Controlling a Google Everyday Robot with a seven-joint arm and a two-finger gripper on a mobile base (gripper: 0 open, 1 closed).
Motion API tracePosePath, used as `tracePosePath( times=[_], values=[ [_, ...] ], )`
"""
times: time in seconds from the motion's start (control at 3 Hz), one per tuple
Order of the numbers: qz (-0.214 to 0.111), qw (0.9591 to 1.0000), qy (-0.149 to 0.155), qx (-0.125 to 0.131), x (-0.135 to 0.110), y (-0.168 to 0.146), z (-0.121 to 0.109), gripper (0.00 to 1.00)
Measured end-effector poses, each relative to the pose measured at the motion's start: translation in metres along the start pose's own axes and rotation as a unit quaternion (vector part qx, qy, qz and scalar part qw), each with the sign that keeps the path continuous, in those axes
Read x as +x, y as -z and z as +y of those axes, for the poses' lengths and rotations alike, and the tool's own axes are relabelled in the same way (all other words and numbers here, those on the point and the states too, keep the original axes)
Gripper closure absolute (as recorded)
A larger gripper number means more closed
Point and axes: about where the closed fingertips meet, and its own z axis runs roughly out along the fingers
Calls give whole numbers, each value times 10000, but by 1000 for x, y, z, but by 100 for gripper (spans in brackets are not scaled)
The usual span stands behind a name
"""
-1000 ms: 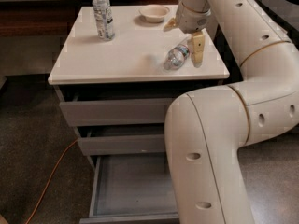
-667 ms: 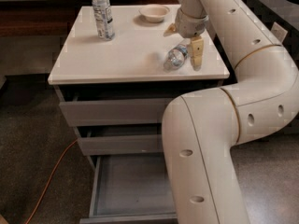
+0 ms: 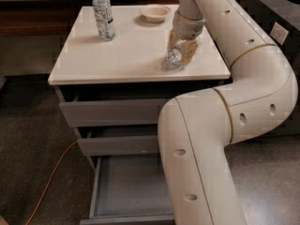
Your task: Place water bottle into bottom drawer
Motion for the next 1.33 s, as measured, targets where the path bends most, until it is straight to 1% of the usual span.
tracePosePath(
  times=[0.33,0.67,1.0,1.33],
  values=[
    [-59,9997,210,51,-22,16,-6,72],
    [-311,9985,399,208,-73,52,-8,100],
    [-530,9980,288,188,-118,71,5,100],
    [-935,9952,-93,289,-162,83,24,100]
  ],
)
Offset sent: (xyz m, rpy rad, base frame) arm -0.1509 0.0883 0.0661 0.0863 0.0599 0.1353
